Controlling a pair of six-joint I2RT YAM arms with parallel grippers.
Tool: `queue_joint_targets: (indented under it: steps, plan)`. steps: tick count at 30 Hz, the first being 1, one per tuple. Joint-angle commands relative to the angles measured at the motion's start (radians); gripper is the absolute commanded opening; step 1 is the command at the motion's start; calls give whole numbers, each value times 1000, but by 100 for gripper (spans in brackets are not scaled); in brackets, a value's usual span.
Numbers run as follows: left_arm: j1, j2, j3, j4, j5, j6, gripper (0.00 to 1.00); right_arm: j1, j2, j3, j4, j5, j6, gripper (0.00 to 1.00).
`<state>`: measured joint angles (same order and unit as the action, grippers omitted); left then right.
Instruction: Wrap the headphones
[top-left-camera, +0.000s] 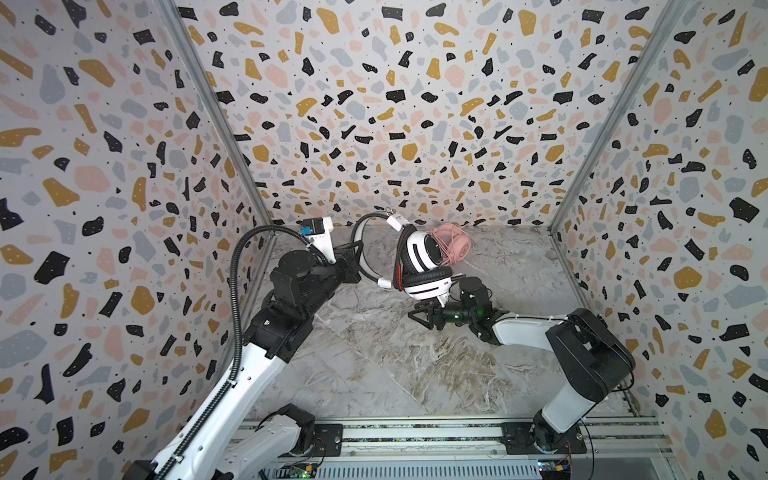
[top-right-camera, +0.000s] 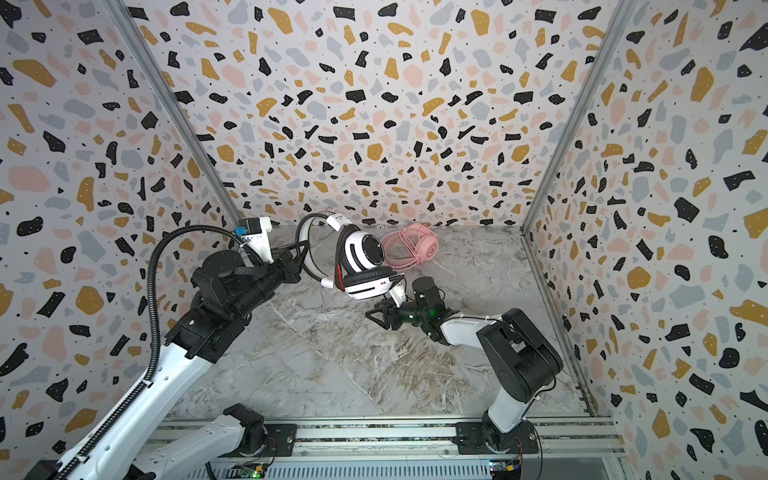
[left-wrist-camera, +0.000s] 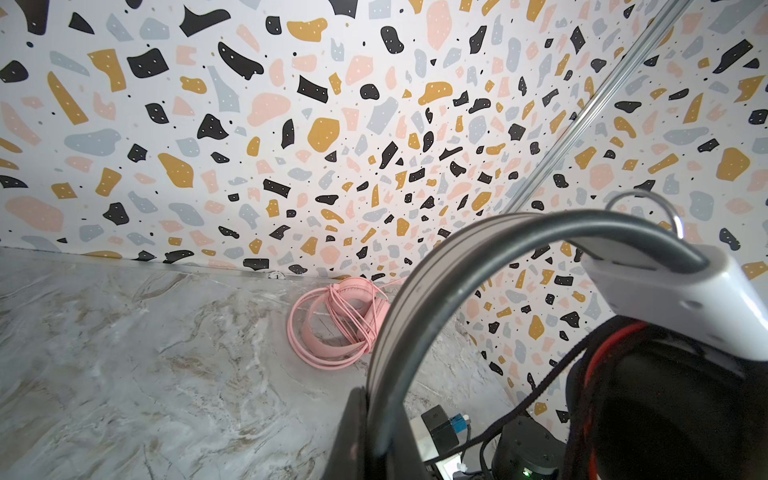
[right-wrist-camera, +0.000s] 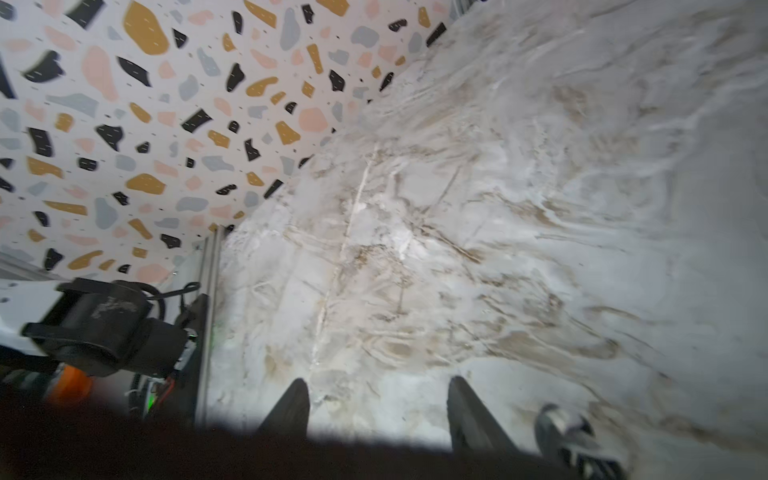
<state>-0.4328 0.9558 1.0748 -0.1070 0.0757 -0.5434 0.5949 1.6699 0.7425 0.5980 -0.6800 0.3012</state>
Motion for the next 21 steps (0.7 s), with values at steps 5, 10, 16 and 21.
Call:
queue_joint_targets:
  steps: [5,10,16,21]
  plan:
    - [5,-18,-9,149,42,-66,0,-4,-62,-2,-66,112,-97,55]
    - [4,-10,6,142,44,-66,0,-4,-102,-50,0,99,-69,55]
    - [5,-9,-3,164,63,-88,0,-3,-60,-35,24,76,-55,56]
    - [4,-12,-8,158,68,-86,0,19,-17,-10,68,14,-50,58]
